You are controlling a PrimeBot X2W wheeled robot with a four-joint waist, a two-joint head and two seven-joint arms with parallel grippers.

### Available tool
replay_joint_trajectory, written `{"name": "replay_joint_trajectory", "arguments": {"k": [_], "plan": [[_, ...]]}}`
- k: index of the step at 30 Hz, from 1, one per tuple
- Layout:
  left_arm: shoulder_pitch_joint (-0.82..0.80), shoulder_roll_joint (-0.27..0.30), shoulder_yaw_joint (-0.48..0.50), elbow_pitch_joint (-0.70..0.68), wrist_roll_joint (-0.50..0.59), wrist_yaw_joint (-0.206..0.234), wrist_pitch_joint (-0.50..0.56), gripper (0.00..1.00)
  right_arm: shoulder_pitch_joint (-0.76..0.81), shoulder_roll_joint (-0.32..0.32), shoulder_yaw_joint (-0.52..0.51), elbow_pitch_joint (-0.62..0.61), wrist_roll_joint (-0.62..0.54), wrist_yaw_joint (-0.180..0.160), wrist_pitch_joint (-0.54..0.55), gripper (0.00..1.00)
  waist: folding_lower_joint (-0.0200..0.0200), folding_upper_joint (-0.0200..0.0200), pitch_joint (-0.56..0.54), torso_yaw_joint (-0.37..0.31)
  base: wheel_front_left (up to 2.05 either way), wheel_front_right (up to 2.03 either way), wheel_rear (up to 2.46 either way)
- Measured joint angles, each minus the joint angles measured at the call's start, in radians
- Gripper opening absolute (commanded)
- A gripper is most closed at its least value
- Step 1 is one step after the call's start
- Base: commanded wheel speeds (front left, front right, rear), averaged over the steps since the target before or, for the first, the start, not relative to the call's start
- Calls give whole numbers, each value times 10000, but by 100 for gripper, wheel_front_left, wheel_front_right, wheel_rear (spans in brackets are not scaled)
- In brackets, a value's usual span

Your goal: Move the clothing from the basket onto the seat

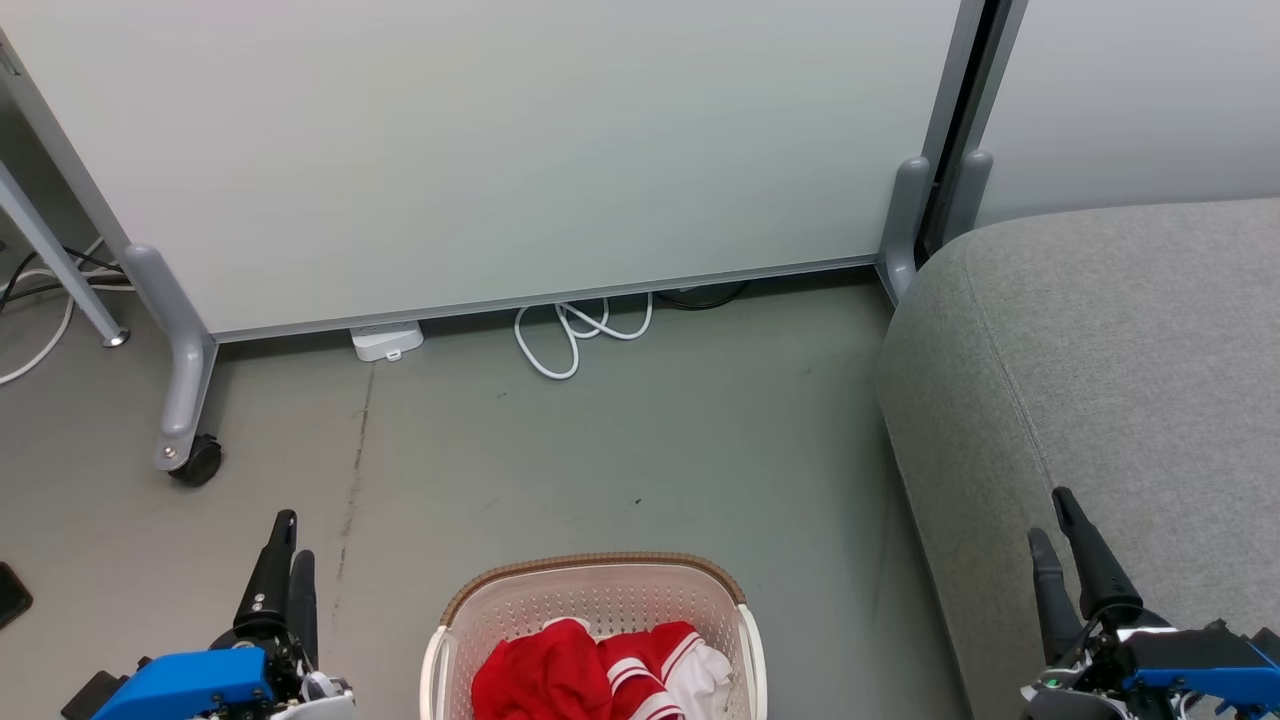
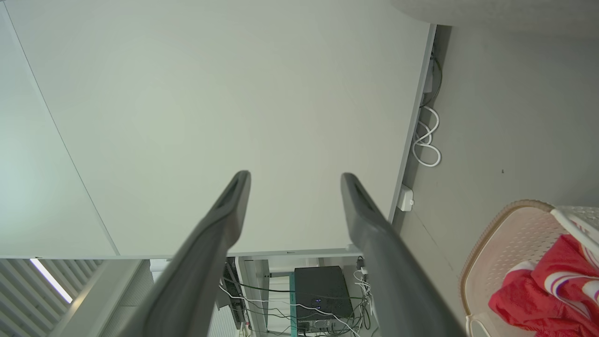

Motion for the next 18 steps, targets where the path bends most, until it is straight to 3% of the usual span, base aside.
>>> {"name": "replay_joint_trajectory", "arguments": {"k": [7, 18], "plan": [[0, -8, -199, -67, 700, 58, -330, 100, 15, 2, 115, -23, -692, 0, -360, 100, 0, 0, -2, 0, 0, 0, 0], [-37, 69, -679, -234, 3415, 353, -844, 100, 12, 2, 119, -242, -3333, 0, -859, 100, 0, 0, 7, 7, 0, 0, 0]]}}
